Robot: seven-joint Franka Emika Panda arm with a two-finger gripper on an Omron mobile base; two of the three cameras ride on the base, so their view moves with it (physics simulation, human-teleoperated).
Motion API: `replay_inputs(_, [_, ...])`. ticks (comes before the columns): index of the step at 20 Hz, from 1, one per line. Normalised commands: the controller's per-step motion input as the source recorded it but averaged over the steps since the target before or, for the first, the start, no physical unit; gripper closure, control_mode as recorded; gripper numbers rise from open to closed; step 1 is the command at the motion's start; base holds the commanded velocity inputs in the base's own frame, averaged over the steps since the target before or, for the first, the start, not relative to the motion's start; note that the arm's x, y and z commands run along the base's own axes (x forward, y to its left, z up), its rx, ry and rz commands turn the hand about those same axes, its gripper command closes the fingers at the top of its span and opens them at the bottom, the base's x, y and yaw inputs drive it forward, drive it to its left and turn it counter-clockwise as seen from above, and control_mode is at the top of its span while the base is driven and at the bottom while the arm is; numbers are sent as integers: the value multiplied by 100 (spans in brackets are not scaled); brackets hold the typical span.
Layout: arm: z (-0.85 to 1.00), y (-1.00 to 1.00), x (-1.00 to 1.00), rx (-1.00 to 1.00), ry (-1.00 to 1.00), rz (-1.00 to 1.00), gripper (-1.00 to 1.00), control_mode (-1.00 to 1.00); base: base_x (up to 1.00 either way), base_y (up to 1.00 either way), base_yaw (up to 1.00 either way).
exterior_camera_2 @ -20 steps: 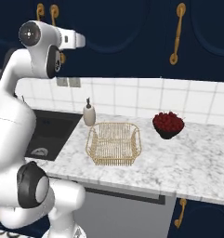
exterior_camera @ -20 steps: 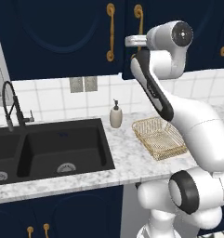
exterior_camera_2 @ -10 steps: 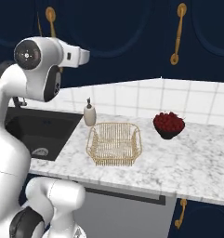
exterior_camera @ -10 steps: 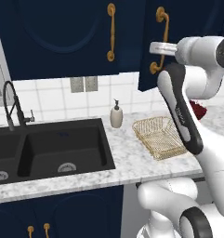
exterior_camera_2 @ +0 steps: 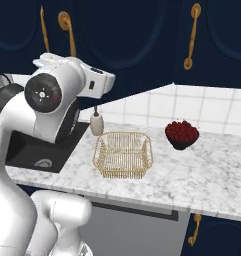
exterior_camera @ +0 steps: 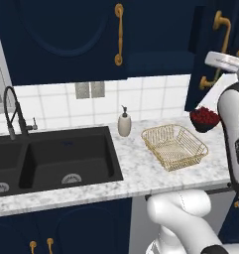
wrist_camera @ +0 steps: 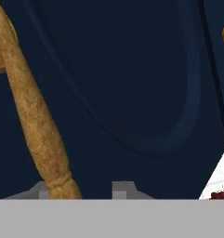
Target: Open the cabinet, pick up the bread from the cabinet and place it in the basket. Then move the basket to the dining counter.
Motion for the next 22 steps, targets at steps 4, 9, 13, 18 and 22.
replay_inputs(4, [-4,-100,-81,12,-11,0,100,-100,0,0,0])
replay_inputs(9, [-21,-100,-60,11,-17,-1,100,-100,0,0,0])
replay_inputs(13, [-35,-100,-31,6,-16,-10,100,-100,0,0,0])
replay_inputs(18, [-38,-64,-62,1,-20,-17,100,-100,0,0,0])
replay_inputs(22, [-16,-71,-39,1,-4,-17,100,-100,0,0,0])
